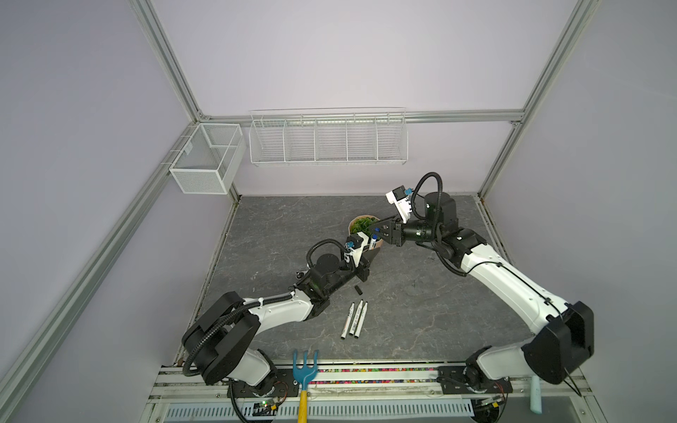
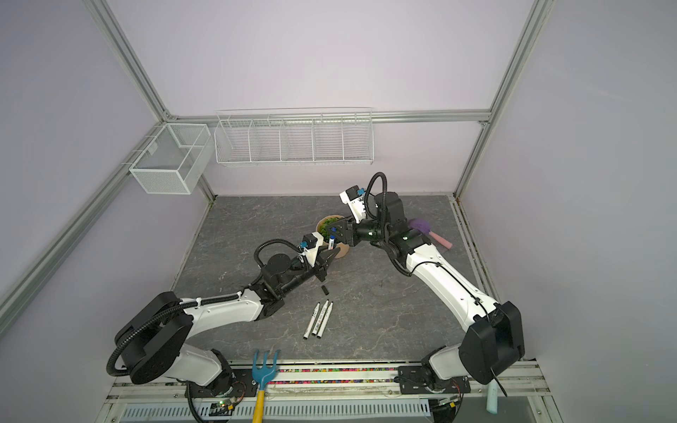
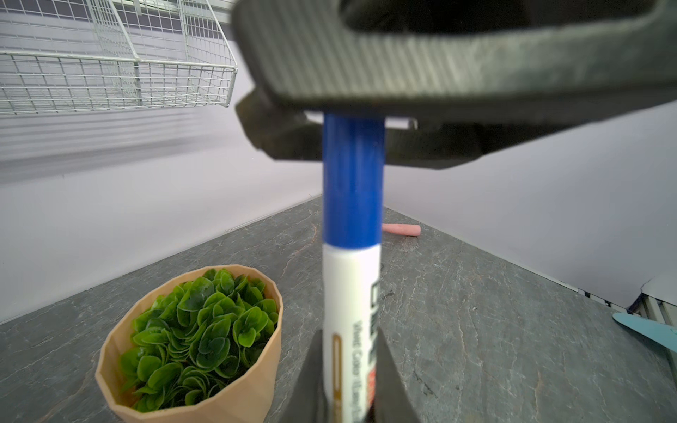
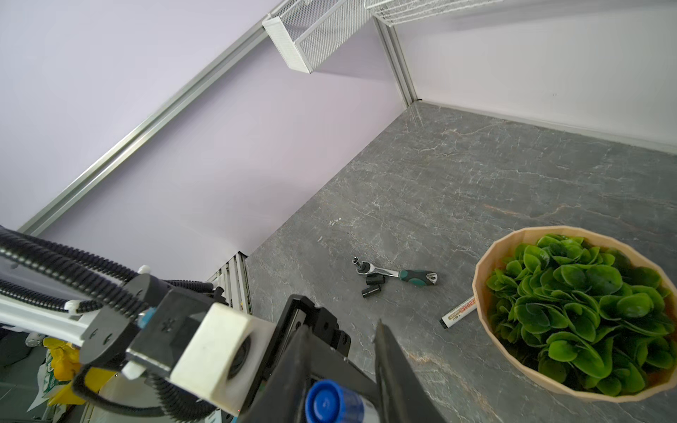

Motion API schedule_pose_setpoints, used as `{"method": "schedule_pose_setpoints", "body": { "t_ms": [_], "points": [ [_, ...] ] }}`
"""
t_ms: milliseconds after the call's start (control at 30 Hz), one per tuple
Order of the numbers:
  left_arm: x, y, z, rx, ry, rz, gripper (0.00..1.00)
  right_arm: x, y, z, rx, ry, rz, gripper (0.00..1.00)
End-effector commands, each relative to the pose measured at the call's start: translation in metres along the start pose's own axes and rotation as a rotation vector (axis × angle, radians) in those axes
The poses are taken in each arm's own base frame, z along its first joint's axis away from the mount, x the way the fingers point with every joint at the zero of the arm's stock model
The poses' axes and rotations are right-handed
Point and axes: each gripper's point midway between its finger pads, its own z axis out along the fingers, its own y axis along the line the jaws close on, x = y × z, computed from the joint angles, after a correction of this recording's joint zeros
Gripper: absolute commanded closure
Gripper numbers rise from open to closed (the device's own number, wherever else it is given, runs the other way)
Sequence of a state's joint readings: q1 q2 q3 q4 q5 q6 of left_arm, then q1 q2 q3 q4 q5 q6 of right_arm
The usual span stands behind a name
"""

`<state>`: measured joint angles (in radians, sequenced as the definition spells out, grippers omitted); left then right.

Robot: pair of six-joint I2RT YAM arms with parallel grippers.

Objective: Insert the pens into the pen caps
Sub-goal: 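Press the blue cap down onto the marker held by the left gripper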

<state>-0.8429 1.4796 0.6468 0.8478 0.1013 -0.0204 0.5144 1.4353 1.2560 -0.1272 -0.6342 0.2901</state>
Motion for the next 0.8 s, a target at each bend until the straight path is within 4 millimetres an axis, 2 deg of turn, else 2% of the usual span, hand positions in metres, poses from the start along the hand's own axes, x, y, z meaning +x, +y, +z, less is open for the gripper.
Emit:
{"method": "schedule_pose_setpoints", "body": {
  "t_ms": [0, 267, 367, 567, 767],
  "points": [
    [-0.006, -0.001, -0.002, -0.002, -0.018, 0.016, 1.0, 0.003, 0.004, 0.004, -0.005, 0.01, -0.014, 0.73],
    [-0.02, -0.003, -0.002, 0.006, -0.051, 0.019, 1.0, 0.02, -0.006, 0.01, -0.018, 0.047, 0.071, 0.89],
    [-0.036, -0.004, -0.003, 0.006, -0.094, 0.031, 1.0, 0.03, -0.011, 0.015, -0.059, 0.088, 0.138, 0.91],
    [-0.073, -0.005, -0.003, 0.006, -0.193, 0.053, 1.0, 0.067, -0.021, 0.031, -0.146, 0.259, 0.294, 0.93],
    [-0.1, 0.002, -0.006, -0.033, -0.306, 0.017, 1.0, 0.096, -0.028, 0.042, -0.197, 0.367, 0.42, 0.94]
  ]
}}
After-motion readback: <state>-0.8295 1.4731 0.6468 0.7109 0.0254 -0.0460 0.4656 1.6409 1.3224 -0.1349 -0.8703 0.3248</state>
